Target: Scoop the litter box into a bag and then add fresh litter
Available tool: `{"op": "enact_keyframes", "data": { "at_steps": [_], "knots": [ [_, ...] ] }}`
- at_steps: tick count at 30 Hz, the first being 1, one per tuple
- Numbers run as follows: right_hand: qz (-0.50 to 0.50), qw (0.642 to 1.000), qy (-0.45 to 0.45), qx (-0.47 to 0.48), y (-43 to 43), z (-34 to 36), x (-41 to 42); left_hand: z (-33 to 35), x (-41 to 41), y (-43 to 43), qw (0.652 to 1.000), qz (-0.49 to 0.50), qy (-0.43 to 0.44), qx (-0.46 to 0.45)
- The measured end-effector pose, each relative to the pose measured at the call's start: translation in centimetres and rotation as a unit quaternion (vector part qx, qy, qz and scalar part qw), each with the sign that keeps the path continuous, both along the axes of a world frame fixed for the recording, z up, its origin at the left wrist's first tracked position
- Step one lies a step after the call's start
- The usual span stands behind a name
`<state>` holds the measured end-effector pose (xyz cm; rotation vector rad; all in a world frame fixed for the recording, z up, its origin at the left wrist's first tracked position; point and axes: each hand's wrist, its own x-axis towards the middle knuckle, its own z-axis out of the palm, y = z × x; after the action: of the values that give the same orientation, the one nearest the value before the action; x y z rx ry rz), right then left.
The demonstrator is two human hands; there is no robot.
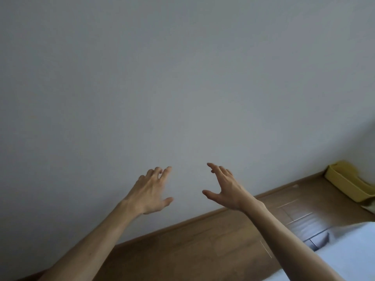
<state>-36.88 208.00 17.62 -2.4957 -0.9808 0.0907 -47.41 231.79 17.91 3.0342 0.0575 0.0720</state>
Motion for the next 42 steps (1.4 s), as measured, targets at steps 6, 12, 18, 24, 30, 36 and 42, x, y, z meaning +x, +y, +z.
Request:
{"op": "enact_keyframes", "data": {
  "at_steps": [6,12,18,24,30,36,42],
  "knots": [
    [-0.003,1.0,-0.015,-0.004,1.6,-0.4,7.2,-0.7,7.3,1.2,1.0,-0.002,0.004,-0.002],
    [-0.016,1.0,-0.02,-0.008,1.7,-0.3,12.8,-0.3,13.8,1.5,1.0,-0.013,0.0,-0.004],
    [-0.061,0.998,-0.014,0.022,0.8,0.1,16.9,0.1,20.2,0.7,0.998,-0.056,-0.001,-0.004],
    [-0.131,0.991,-0.012,0.017,-1.1,0.1,21.1,-0.1,27.6,-0.9,0.991,-0.135,-0.013,-0.013],
    [-0.242,0.97,-0.011,0.027,-4.0,0.3,24.6,-0.4,35.0,-3.2,0.972,-0.232,-0.012,-0.021],
    [-0.337,0.941,-0.013,0.036,-6.8,0.4,26.1,-0.9,40.7,-6.4,0.948,-0.316,0.0,-0.03],
    [-0.413,0.91,0.001,0.028,-11.8,-0.4,25.8,-1.9,44.9,-11.9,0.922,-0.384,0.019,-0.041]
  ]
}}
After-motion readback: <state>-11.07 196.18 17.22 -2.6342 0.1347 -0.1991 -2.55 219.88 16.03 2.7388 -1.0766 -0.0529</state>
